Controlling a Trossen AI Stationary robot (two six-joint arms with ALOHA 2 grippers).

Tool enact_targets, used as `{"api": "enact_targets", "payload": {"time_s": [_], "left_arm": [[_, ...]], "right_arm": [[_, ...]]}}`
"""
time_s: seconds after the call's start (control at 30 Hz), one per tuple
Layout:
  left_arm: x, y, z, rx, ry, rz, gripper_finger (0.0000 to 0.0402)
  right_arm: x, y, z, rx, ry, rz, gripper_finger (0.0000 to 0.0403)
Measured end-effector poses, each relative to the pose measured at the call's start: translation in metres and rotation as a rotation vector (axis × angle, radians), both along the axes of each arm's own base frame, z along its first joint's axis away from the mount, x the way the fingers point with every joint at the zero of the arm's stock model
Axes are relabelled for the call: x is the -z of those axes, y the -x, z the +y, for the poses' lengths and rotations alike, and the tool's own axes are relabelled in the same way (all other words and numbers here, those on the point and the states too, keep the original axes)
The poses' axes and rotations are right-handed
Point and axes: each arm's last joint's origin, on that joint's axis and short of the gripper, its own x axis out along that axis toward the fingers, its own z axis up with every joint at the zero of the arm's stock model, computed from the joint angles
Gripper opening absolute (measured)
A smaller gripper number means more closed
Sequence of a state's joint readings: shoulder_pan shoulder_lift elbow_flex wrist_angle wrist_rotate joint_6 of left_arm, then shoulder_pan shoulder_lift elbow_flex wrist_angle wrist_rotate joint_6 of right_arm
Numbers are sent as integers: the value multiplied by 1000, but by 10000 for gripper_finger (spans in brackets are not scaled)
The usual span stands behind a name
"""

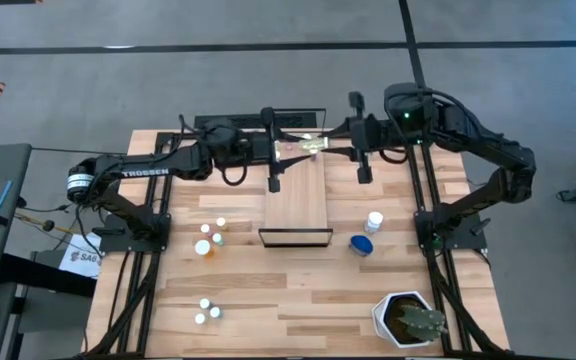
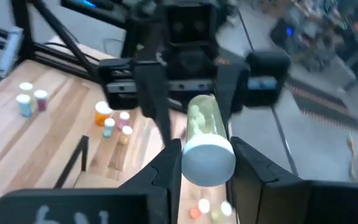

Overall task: Pick and place medicine bottles onto shelf by color
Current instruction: Put the yellow pill bottle on the shelf

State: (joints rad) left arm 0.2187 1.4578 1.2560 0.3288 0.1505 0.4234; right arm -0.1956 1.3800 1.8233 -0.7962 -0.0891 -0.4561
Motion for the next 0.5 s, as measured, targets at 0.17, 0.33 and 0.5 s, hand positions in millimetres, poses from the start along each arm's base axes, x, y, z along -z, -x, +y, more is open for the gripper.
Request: {"api": "enact_targets", "payload": {"time_s": [0.17, 0.33, 0.5], "left_arm": [[7, 0, 4, -153, 47, 68, 231], [29, 4, 11, -406, 127, 269, 278], [56, 17, 15, -691, 232, 514, 287]], "right_arm": [[5, 4, -10, 115, -88, 48, 107], [22, 2, -25, 259, -206, 111, 111], [60, -12, -52, 449, -312, 222, 112]]}}
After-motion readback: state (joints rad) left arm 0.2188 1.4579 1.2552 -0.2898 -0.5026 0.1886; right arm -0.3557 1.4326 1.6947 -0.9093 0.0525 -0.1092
